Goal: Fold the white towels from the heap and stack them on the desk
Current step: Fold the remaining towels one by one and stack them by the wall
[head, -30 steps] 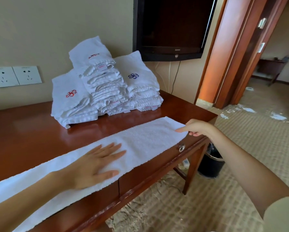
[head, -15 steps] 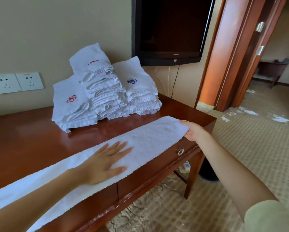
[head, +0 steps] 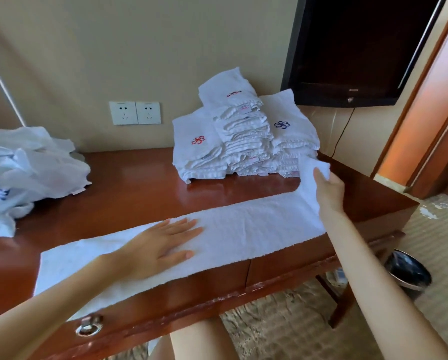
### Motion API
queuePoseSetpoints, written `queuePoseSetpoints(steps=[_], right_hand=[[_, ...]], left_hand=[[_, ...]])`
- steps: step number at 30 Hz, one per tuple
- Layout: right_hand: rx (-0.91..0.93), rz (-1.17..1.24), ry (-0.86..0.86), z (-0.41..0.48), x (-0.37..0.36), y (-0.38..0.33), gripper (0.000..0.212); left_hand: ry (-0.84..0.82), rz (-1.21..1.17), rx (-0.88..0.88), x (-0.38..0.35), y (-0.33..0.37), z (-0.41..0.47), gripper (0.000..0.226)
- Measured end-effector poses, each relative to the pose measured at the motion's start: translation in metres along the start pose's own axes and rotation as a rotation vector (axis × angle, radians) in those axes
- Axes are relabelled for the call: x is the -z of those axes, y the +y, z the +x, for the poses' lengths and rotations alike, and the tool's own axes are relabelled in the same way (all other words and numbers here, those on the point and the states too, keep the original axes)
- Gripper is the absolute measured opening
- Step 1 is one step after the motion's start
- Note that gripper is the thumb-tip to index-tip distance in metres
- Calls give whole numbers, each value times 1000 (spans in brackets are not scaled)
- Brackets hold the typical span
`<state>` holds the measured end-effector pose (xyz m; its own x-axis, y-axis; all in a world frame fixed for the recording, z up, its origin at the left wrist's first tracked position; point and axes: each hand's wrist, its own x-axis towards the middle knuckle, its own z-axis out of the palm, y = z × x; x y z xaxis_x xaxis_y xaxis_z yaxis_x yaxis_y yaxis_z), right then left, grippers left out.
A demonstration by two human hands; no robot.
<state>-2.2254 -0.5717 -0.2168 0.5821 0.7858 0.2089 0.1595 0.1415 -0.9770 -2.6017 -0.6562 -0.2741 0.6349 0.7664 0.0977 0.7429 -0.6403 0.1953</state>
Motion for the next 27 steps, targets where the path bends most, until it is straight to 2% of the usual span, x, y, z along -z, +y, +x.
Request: queuePoseSetpoints(steps=[4,7,9,10,12,14,15,18,21,23,27], right_hand=[[125,-10,-124,-54,-42,-24,32],[189,8,-230,-96,-69,-32,34],[196,-12,-305,-124,-84,-36,33],[201,-16,-344,-136,-91,-37,29],[232,-12,-395,-159,-106,-39,25],[255,-23,-433,-181,-119,-43,34],[269,-36,-450,-188,-124,-43,35],[300,-64,-493,-206,-135,-42,29],[328,-83,-506,-218,-138,-43,16],[371,-118,-522,-223,-140,-43,17],[406,-153,-566,-231,-148,-43,23]], left_hand=[[47,-84,202,12,-15,-62,57],[34,-144,344,20,-29,-102,85],[95,-116,501,22,-46,-123,100],[150,-79,601,23,-52,-132,98],[283,-79,756,24,-58,-145,70],[421,-123,767,22,-58,-148,44],[464,-128,760,24,-56,-148,39],[542,-2,702,27,-49,-148,47],[453,118,640,28,-44,-144,47],[383,50,674,27,-43,-140,39],[428,-102,745,30,-45,-131,29]])
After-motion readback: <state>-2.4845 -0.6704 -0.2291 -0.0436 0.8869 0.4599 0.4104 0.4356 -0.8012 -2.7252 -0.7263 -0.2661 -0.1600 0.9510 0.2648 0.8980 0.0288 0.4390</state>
